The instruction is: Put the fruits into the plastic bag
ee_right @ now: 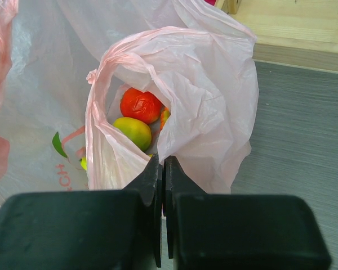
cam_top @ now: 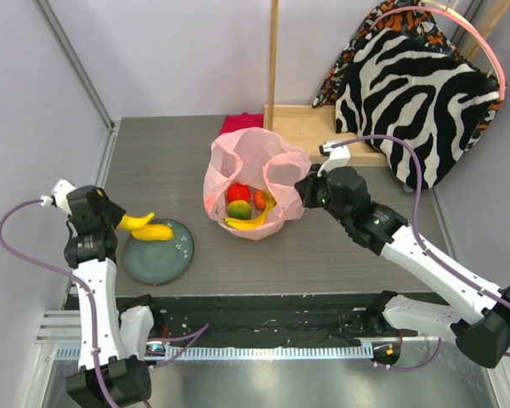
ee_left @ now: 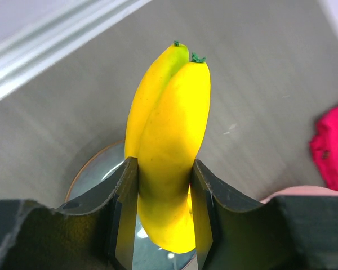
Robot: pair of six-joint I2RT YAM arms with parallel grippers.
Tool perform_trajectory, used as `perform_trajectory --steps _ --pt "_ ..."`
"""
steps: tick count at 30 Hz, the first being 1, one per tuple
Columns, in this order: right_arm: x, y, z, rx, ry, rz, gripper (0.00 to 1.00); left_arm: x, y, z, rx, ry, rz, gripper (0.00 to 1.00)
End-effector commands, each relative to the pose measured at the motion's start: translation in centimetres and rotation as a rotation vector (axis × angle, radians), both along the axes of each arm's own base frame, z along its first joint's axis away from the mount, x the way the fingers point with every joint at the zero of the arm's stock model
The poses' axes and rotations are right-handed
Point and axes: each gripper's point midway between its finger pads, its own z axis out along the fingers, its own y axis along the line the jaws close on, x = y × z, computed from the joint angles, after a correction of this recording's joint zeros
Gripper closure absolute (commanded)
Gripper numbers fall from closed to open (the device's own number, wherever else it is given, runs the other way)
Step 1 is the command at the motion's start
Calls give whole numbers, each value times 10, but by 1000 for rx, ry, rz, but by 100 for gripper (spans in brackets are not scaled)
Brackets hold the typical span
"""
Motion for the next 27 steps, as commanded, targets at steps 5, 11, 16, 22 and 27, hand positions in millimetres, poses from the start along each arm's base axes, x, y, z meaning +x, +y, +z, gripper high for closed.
perform_trajectory --steps 5,11,16,22,27 --pt "0 3 17 72 -35 5 99 75 -54 160 266 -461 -456 100" --pt "0 2 14 79 -18 -13 99 97 -155 214 312 -610 -923 100" --pt "1 -2 12 68 -5 -35 99 63 -275 264 210 -852 -1444 100" --pt "0 -4 11 66 5 -47 99 30 -366 276 124 -915 -1754 100" --pt "-1 -4 11 74 10 -47 99 45 -407 224 218 -703 -1833 100"
